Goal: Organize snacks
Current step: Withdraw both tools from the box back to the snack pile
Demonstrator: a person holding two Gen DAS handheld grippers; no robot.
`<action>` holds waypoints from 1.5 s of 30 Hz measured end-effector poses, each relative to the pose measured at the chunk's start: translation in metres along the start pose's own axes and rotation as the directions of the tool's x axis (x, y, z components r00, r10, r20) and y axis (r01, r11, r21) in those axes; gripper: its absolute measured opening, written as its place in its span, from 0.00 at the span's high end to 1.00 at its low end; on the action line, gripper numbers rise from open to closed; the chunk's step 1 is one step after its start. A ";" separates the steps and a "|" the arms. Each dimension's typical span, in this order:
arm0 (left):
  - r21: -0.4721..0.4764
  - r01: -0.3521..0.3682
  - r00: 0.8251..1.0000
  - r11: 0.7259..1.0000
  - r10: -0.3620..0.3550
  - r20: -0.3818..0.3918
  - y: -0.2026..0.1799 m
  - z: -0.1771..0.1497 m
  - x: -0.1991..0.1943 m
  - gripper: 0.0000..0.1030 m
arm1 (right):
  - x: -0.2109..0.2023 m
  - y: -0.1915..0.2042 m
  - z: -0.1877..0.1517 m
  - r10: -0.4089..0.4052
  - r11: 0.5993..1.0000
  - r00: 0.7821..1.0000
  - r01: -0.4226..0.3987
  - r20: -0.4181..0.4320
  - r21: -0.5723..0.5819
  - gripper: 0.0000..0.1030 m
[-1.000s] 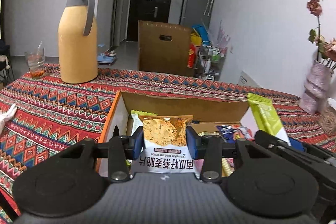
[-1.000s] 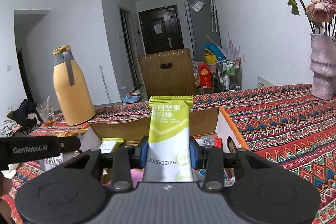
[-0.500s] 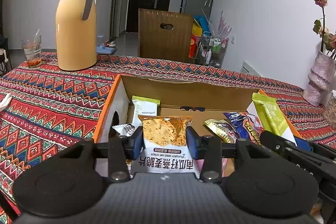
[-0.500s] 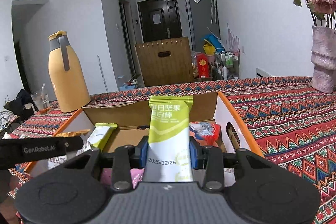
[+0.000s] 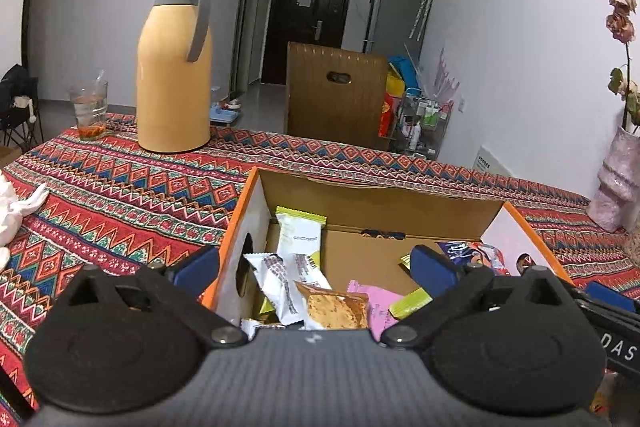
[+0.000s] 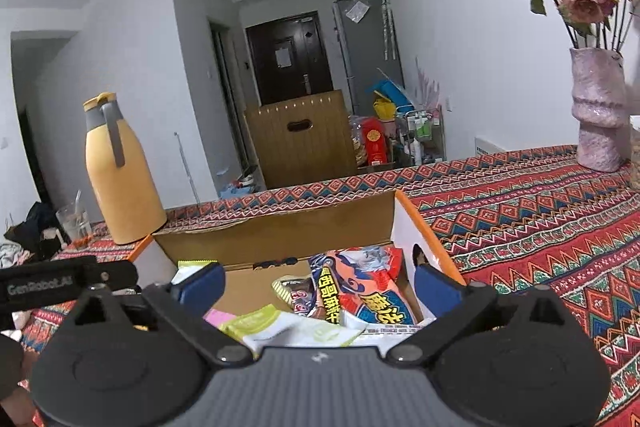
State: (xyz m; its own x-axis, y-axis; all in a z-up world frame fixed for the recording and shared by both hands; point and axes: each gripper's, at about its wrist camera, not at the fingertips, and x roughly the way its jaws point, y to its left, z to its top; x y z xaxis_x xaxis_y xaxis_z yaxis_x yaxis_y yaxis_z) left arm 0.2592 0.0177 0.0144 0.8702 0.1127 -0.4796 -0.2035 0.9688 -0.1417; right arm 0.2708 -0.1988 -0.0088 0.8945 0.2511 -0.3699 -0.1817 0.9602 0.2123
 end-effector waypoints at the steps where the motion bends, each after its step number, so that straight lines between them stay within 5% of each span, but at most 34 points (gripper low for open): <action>1: 0.000 -0.002 1.000 1.000 0.002 0.000 0.000 0.000 0.000 0.00 | 0.000 0.000 0.000 -0.001 1.000 1.000 0.001 0.001 0.000 0.01; 18: 0.006 -0.001 1.000 1.000 0.001 0.024 -0.002 0.005 -0.021 0.00 | -0.014 -0.001 0.007 -0.003 1.000 0.999 0.003 0.037 -0.001 0.01; 33: 0.040 0.014 0.998 0.999 -0.017 0.062 0.001 0.006 -0.077 0.00 | -0.079 0.010 0.015 0.010 0.998 0.995 -0.003 0.098 -0.066 0.00; 45: 0.061 0.039 0.998 0.997 -0.042 0.042 0.013 -0.024 -0.122 0.00 | -0.132 0.012 -0.019 -0.002 0.996 0.998 0.007 0.065 -0.088 0.00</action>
State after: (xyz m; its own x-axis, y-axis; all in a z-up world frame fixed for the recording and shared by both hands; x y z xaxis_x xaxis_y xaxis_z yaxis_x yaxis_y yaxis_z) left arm 0.1398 0.0111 0.0503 0.8959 0.0810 -0.4368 -0.1414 0.9841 -0.1074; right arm 0.1426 -0.2183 0.0255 0.9194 0.2410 -0.3108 -0.2104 0.9691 0.1291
